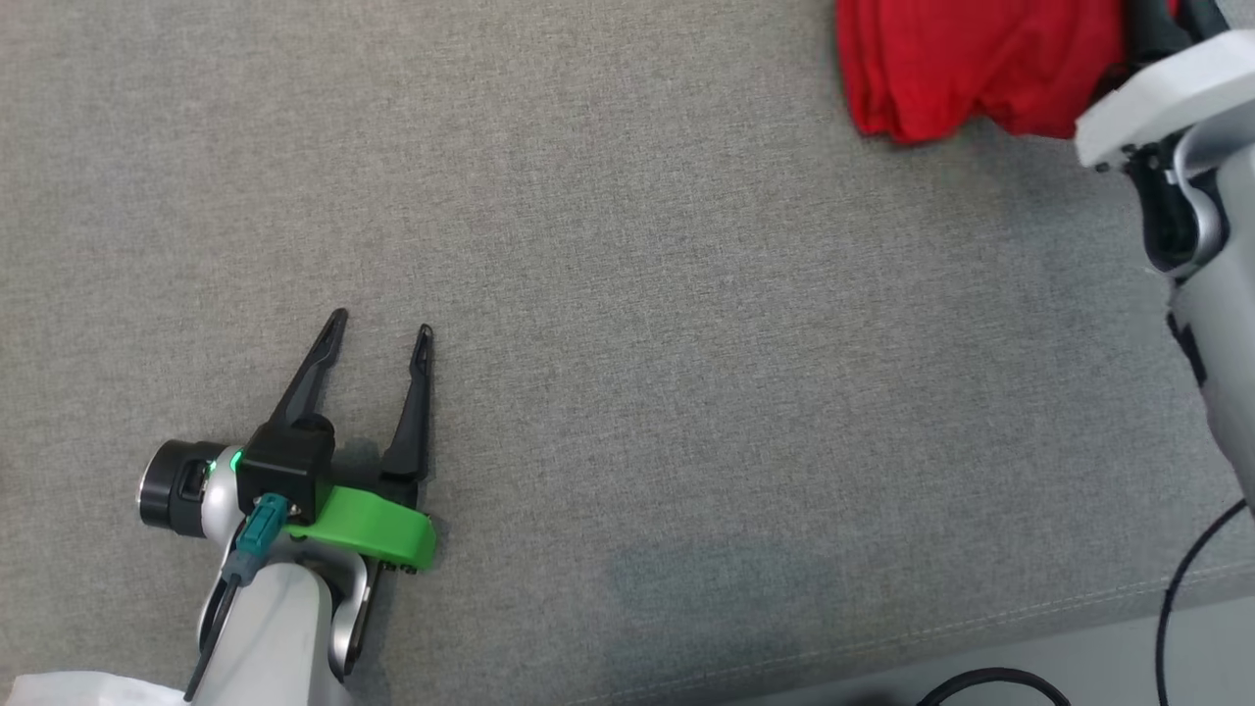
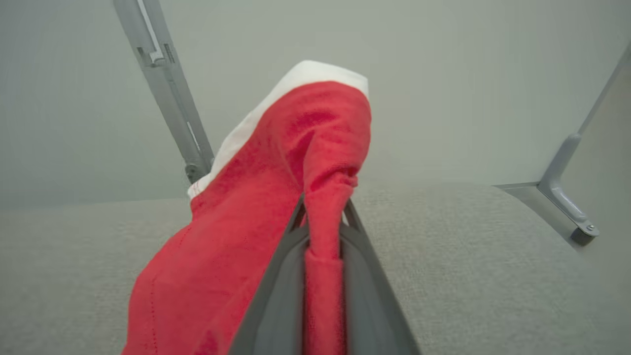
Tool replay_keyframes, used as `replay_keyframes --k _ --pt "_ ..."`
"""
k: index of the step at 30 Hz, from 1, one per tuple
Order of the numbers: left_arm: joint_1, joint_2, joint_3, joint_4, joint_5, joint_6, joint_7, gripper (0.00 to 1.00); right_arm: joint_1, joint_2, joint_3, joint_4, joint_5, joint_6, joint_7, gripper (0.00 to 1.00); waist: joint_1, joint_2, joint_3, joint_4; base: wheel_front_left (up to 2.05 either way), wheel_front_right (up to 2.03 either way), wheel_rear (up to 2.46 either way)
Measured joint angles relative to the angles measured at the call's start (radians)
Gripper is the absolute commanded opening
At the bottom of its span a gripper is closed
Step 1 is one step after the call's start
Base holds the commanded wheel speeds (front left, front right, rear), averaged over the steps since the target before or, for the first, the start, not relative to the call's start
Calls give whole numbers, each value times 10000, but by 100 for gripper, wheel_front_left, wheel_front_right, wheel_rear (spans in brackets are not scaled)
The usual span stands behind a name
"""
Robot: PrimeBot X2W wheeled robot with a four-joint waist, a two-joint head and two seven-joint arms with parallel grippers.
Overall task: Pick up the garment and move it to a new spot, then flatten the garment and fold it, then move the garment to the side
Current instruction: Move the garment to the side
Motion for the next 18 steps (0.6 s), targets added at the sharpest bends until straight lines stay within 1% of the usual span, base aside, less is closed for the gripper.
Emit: replay_keyframes --k 5,8,14,17,18 --pt "-15 23 15 -71 42 -10 -4 100 13 -704 -608 1862 -453 0 0 0 -1 0 222 166 0 0 0" --pt "-62 61 54 -151 59 -8 -13 100 -53 -1177 -1001 2815 -941 0 0 0 -1 0 362 283 0 0 0" --pt "-158 86 73 -360 88 -6 -17 100 -646 -2111 -1822 3779 -2057 0 0 0 -1 0 649 493 0 0 0" --pt "-178 82 77 -431 90 2 -36 100 -848 -2357 -2408 4052 -2481 0 0 0 -1 0 777 596 0 0 0" --pt "-191 82 82 -453 90 2 -46 100 -913 -2393 -2631 4038 -2667 0 0 25 -1 0 814 622 0 0 0"
